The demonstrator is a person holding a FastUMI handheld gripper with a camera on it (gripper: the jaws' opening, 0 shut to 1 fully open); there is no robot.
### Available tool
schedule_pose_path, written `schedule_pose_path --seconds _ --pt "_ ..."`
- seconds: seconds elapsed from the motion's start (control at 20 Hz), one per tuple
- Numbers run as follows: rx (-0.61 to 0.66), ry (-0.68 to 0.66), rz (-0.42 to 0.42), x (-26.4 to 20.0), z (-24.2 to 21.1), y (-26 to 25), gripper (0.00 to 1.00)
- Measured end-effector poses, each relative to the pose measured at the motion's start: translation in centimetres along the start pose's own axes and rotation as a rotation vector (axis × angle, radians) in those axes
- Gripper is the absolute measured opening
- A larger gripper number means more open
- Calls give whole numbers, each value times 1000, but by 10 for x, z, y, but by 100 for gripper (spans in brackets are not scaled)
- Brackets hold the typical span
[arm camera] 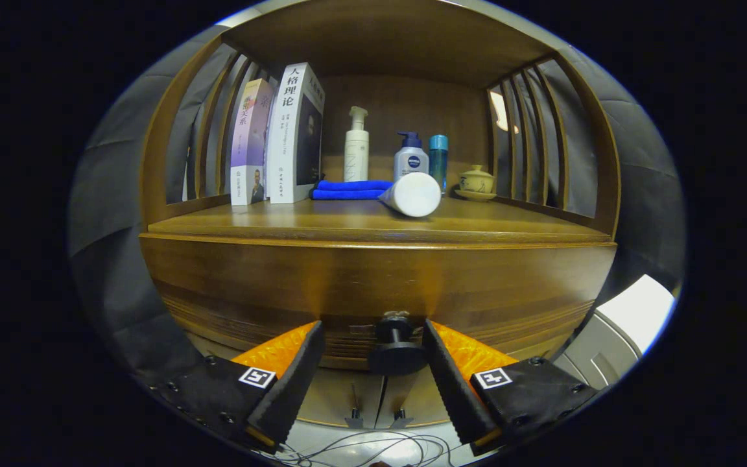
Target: Pull open the drawer, take out the items inside it, and place them on the countertop above the cabinet.
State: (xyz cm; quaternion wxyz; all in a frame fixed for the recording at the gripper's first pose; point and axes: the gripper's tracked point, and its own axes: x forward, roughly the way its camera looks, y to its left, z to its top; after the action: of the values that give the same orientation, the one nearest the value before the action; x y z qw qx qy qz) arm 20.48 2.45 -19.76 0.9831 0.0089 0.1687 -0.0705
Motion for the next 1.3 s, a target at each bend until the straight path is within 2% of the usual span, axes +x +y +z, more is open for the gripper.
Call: schedule_pose_path --seconds 0.1,0.3,0.6,0.8,1.1,1.3 --pt "-13 -30 27 -20 0 2 96" --pt "-16 -75 -4 -71 11 -16 96" --pt "78 -189 43 -148 64 -36 96" --pt "47 -252 15 -190 90 -61 96" --pt "90 -316 23 -245 131 -81 96" --pt "45 -410 41 -289 167 -76 96"
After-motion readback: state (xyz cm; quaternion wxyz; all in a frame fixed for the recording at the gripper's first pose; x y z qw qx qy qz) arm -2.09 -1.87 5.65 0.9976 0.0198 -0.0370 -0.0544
